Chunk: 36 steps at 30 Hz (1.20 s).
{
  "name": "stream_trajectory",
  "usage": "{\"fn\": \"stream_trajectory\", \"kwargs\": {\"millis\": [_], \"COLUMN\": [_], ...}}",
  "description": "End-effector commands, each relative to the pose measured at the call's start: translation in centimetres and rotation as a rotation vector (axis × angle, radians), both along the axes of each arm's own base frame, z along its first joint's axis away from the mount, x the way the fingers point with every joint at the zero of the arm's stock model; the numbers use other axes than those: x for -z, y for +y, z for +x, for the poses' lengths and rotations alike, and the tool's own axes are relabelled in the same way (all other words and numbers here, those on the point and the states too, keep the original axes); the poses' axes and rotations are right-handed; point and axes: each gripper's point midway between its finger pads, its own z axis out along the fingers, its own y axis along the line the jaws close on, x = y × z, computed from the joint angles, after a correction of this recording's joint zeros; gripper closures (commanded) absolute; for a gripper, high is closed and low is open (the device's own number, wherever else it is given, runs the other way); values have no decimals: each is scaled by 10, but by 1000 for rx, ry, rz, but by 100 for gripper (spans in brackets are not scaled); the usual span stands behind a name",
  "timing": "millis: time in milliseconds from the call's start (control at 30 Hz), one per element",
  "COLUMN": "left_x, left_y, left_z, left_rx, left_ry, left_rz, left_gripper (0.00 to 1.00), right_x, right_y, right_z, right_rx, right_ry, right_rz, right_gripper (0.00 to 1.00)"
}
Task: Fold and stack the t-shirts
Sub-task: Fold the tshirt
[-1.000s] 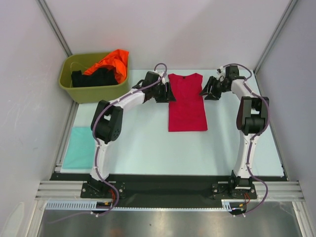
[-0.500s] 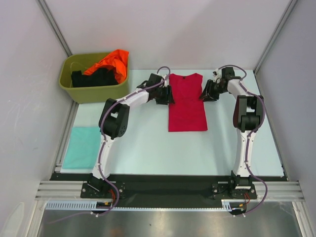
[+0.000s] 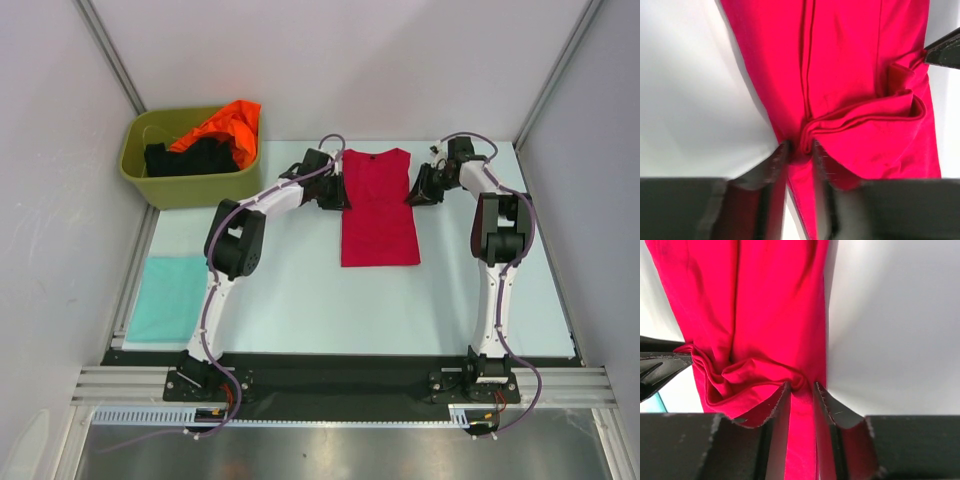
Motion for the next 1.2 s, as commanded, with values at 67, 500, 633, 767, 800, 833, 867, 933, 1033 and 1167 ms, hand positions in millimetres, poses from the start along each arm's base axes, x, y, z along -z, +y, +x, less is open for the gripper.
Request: {"fn": "stream_trajectory", "kwargs": {"millis": [67, 500, 633, 767, 800, 833, 867, 933, 1033, 1167], "left_x": [-17, -14, -18, -30, -36, -40, -44, -55, -80, -112], "left_y": [-1, 15, 13, 13, 13, 14, 14, 16, 20, 18], "left_z": [16, 27, 29, 27, 26, 26, 26, 24, 19, -3], "left_rx": [-36, -106, -101, -90, -85, -82, -81, -69, -61, -44], "left_ry": [-27, 5, 9, -2, -12, -16, -21, -40, -91, -143], "left_rz": [-47, -64, -71, -77, -76, -75, -74, -67, -49, -40], "left_gripper": [80, 100, 84, 66, 60, 57, 54, 52, 51, 54], "right_x": [-6, -9, -10, -20, -27, -28, -30, -36, -48, -70], "right_y": [0, -31, -26, -23, -23, -23, -24, -26, -26, -22], "right_z": [14, 20, 21, 29, 33, 32, 33, 33, 22, 0], "right_rx": [-4, 77, 60, 55, 54, 55, 58, 68, 98, 111], "right_ry": [-31, -47, -51, -70, -85, -78, -81, -81, -61, -61], "right_rz": [-11, -54, -23, -2, 1, -2, -3, -1, 3, 28], "right_gripper": [80, 100, 79, 69, 66, 59, 57, 56, 56, 54]}}
